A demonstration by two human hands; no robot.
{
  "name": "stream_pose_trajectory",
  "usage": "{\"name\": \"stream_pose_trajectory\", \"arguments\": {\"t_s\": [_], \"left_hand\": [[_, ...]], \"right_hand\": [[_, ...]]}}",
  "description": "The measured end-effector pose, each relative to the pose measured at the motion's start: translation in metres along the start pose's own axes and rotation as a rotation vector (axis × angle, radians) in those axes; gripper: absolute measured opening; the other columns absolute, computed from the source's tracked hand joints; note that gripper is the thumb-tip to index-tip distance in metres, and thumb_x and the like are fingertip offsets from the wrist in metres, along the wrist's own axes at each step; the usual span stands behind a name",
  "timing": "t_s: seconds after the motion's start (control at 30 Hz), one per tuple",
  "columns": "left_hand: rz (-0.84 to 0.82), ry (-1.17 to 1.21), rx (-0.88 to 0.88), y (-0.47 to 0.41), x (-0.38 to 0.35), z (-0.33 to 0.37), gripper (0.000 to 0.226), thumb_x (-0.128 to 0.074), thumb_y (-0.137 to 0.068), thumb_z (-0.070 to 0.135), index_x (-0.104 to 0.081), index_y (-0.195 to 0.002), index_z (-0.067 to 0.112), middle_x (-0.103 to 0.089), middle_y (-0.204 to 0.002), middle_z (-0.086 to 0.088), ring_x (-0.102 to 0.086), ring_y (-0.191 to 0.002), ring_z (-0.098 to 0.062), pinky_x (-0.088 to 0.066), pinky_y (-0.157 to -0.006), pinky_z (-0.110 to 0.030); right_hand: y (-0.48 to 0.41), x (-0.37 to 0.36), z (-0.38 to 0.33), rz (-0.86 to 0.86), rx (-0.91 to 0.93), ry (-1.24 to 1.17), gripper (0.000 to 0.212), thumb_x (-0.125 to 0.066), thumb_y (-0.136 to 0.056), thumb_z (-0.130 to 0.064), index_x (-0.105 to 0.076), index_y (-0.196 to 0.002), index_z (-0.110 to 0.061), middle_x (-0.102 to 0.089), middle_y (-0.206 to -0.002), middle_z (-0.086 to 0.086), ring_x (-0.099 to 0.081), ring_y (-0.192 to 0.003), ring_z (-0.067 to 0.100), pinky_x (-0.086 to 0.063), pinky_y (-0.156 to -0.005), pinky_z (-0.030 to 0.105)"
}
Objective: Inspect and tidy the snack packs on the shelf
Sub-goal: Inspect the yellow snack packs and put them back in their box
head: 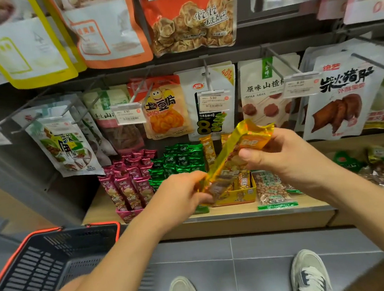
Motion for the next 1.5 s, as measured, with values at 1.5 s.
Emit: {"name": "stream_pose_trajectory", "arguments": {"t_s": [1.5], "left_hand": [[0.132, -0.695, 0.071, -0.205, -0.044, -0.053, 0.025, -0.064, -0.089, 0.037, -0.068, -0.111, 0.026, -0.063, -0.119, -0.002, -0.049, -0.118, -0.026, -0.038, -0.096, -0.037]], "right_hand": [[-0.2, 0.045, 0.197, 0.014, -0.172, 1.19, 0.059, -0.057, -0.09, -0.026, -0.034, -0.144, -0.03, -0.04, -0.148, -0.001, -0.029, -0.139, 0.022, -0.022, -0.111, 0.056]]}}
Point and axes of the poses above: each hand's wrist, its own y-axis away from the middle knuckle, its own x-axis out of the back of the hand, z = x × y, the point moved 3 cm from there along -y, towards the middle knuckle
